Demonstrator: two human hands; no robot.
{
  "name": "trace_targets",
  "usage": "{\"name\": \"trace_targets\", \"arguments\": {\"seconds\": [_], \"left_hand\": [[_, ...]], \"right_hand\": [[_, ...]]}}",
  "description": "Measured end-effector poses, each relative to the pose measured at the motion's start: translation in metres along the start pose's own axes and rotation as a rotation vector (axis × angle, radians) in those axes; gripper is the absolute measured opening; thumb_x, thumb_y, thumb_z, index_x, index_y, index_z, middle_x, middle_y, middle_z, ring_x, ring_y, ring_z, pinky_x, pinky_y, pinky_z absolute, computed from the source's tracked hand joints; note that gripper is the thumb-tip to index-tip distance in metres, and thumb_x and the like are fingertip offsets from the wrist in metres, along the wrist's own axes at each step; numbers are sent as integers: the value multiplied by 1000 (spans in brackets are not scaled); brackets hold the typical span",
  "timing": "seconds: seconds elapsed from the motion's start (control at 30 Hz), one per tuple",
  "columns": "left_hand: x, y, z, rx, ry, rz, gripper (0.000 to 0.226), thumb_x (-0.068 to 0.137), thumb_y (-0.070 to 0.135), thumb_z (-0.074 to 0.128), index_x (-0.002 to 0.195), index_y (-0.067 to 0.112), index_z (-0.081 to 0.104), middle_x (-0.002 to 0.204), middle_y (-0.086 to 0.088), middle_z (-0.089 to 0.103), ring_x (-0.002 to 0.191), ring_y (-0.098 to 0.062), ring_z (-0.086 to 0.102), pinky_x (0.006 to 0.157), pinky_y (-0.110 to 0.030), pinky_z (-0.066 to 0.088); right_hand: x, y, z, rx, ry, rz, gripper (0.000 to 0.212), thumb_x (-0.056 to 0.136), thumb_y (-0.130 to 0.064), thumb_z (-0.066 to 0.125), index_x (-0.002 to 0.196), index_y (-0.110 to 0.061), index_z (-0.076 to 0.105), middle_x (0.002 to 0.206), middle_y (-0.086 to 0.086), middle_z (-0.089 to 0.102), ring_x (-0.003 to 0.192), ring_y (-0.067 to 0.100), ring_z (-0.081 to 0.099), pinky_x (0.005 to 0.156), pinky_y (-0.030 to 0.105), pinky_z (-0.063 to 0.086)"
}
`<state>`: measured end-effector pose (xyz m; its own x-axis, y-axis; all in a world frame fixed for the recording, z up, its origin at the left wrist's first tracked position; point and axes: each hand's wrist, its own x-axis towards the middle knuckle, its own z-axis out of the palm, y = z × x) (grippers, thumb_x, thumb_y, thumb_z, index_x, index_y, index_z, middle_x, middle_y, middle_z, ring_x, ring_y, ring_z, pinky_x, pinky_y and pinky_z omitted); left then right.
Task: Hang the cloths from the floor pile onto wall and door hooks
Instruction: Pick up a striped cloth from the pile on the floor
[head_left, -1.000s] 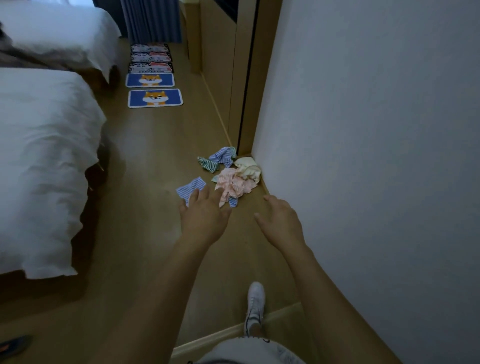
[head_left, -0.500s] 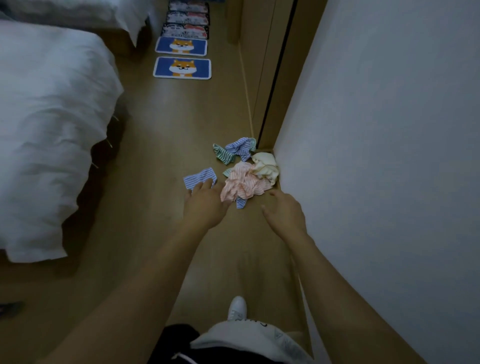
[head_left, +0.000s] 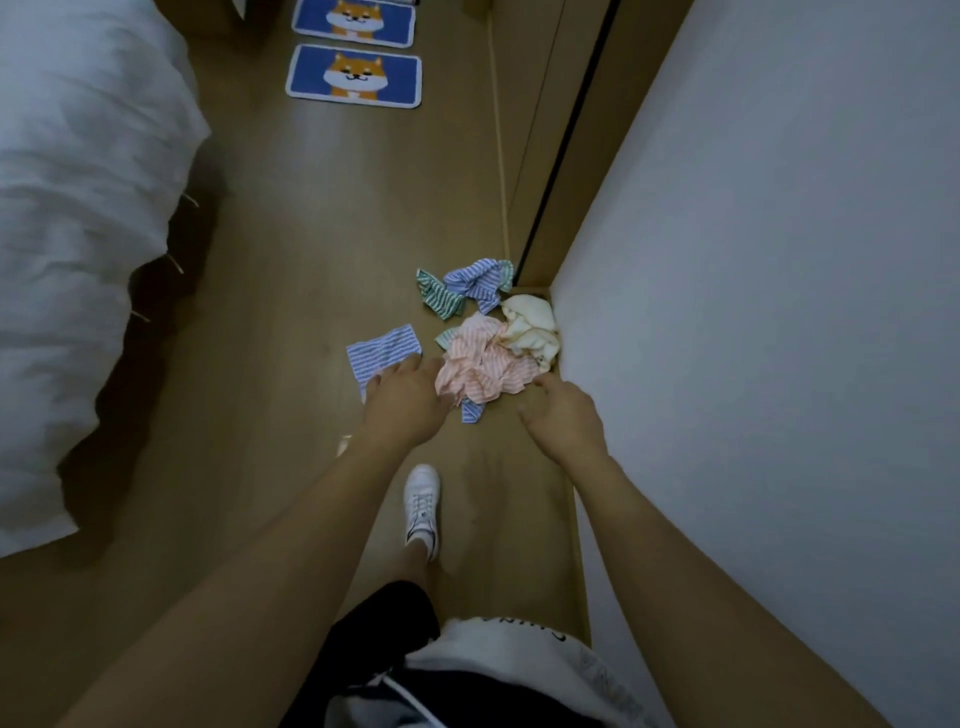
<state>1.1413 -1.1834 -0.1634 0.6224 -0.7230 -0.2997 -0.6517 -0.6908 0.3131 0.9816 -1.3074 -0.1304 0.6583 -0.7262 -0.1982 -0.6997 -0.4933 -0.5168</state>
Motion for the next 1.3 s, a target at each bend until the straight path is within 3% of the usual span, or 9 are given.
{"name": "trace_targets", "arguments": {"seconds": [0.13, 0.27, 0.5, 0.6, 0.8, 0.9, 1.03, 1.13, 1.3], "left_hand": [[67, 0, -2, -27, -37, 23, 61, 92, 46, 53, 146, 23, 36, 150, -9, 37, 132, -34, 41, 104, -46, 35], [124, -6, -4, -19, -83, 41, 61, 92, 41, 54, 147, 22, 35, 150, -11, 36, 130, -36, 42, 102, -46, 36], [207, -19, 21, 20, -177, 40, 61, 91, 39, 57, 146, 22, 36, 146, -12, 39, 126, -38, 46, 99, -48, 38], [234, -23, 46, 19, -211, 24, 62, 91, 39, 58, 146, 23, 35, 146, -12, 40, 125, -38, 46, 99, -48, 38], [286, -36, 119, -10, -249, -14, 60, 92, 37, 58, 145, 21, 37, 143, -13, 43, 125, -37, 47, 101, -49, 35], [309, -44, 151, 15, -238, -14, 56, 91, 34, 59, 141, 17, 40, 138, -16, 47, 121, -39, 50, 98, -50, 39], [348, -56, 221, -9, -227, 1, 53, 89, 29, 63, 136, 13, 46, 129, -19, 51, 113, -42, 53, 90, -47, 45], [381, -67, 273, -42, -190, 12, 51, 87, 28, 66, 133, 13, 50, 121, -19, 55, 108, -40, 56, 85, -45, 47], [428, -83, 354, -51, -183, 20, 51, 86, 28, 67, 132, 14, 51, 120, -18, 55, 105, -40, 56, 86, -47, 48]], "right_hand": [[64, 1, 6, -12, -45, 91, 32, 87, -29, 60, 115, -14, 61, 116, 10, 64, 106, 29, 58, 78, 30, 44], [121, 3, 17, -39, -75, 133, 34, 87, -28, 61, 117, -11, 61, 117, 14, 63, 107, 32, 57, 83, 35, 46], [188, 28, 43, -63, -194, 204, 35, 87, -23, 60, 121, -11, 59, 123, 11, 60, 111, 28, 56, 81, 27, 40], [215, 47, 62, -97, -254, 221, 40, 86, -24, 61, 124, -13, 57, 125, 11, 59, 114, 29, 55, 86, 29, 42], [270, 95, 120, -82, -312, 202, 42, 85, -23, 63, 125, -12, 57, 126, 10, 58, 113, 26, 54, 80, 21, 36], [292, 113, 148, -46, -292, 202, 34, 85, -24, 64, 116, -11, 60, 114, 10, 63, 100, 22, 57, 65, 16, 30], [330, 153, 205, 6, -320, 213, 28, 86, -26, 63, 106, -7, 61, 101, 10, 63, 80, 14, 50, 54, 25, 27], [356, 186, 250, -15, -364, 166, 23, 86, -22, 62, 100, -3, 60, 101, 14, 63, 91, 24, 58, 59, 23, 25], [396, 230, 317, -121, -422, 133, 46, 87, -28, 62, 127, -8, 53, 124, 15, 59, 112, 28, 56, 82, 31, 43]]}}
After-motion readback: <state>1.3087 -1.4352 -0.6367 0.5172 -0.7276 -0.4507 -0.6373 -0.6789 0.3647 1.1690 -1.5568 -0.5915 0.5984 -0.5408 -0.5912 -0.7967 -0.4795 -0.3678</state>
